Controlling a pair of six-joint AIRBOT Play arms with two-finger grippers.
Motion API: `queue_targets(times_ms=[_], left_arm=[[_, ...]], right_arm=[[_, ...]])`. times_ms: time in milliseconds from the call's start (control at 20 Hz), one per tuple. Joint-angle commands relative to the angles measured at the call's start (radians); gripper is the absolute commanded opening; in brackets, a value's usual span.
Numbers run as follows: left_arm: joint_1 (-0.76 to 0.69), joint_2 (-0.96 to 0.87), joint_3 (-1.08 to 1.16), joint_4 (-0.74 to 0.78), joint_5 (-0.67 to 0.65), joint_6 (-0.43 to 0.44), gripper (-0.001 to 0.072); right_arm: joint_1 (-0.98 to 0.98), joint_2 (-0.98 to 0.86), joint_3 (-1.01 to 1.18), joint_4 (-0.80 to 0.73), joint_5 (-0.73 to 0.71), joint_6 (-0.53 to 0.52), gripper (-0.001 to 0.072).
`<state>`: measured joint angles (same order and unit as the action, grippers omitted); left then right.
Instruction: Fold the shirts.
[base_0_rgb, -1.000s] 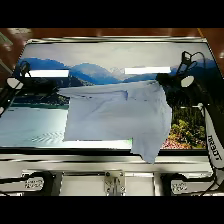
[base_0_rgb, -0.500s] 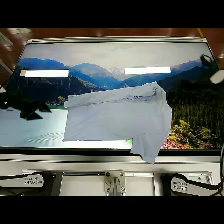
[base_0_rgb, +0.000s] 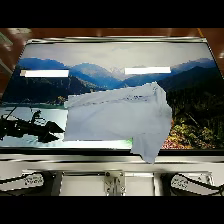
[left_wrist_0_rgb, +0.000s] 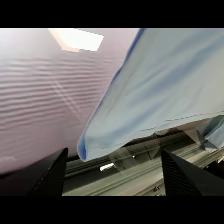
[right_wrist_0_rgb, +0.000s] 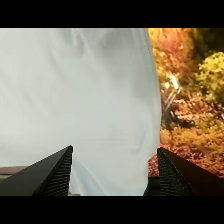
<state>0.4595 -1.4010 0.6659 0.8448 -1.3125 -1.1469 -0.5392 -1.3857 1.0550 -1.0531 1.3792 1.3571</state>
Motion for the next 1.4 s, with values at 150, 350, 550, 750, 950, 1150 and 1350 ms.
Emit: queue_targets(times_ms=[150,350,550,750,950,1150,1350], left_arm=[[0.005,0.003,-0.06,-0.051,0.056,0.055,0.0659],[-0.035,0.0,-0.06,-0.049,0.056,0.054,0.0657],[-0.132,-0.05,-0.06,-0.058,0.085,0.054,0.0657],[-0.168,-0.081,-0.06,-0.117,0.138,0.04,0.0101],[-0.165,-0.074,-0.059,-0.119,0.097,0.074,0.0041],[-0.165,-0.052,-0.059,-0.12,0.097,0.081,0.0041],[-0.165,-0.014,-0.059,-0.12,0.098,0.085,0.0041]], right_arm=[[-0.009,0.001,-0.031,0.045,-0.018,-0.008,0.0638],[-0.009,0.001,-0.031,0.042,-0.023,-0.008,0.0637],[-0.009,0.001,-0.031,0.042,-0.019,-0.008,0.0637],[-0.008,0.001,-0.031,0.013,0.006,-0.009,0.0638],[0.001,0.001,-0.073,-0.102,0.032,-0.008,0.0638],[0.001,0.001,-0.213,-0.069,-0.026,-0.052,0.0637],[0.001,0.001,-0.335,0.06,-0.153,-0.087,0.0636]])
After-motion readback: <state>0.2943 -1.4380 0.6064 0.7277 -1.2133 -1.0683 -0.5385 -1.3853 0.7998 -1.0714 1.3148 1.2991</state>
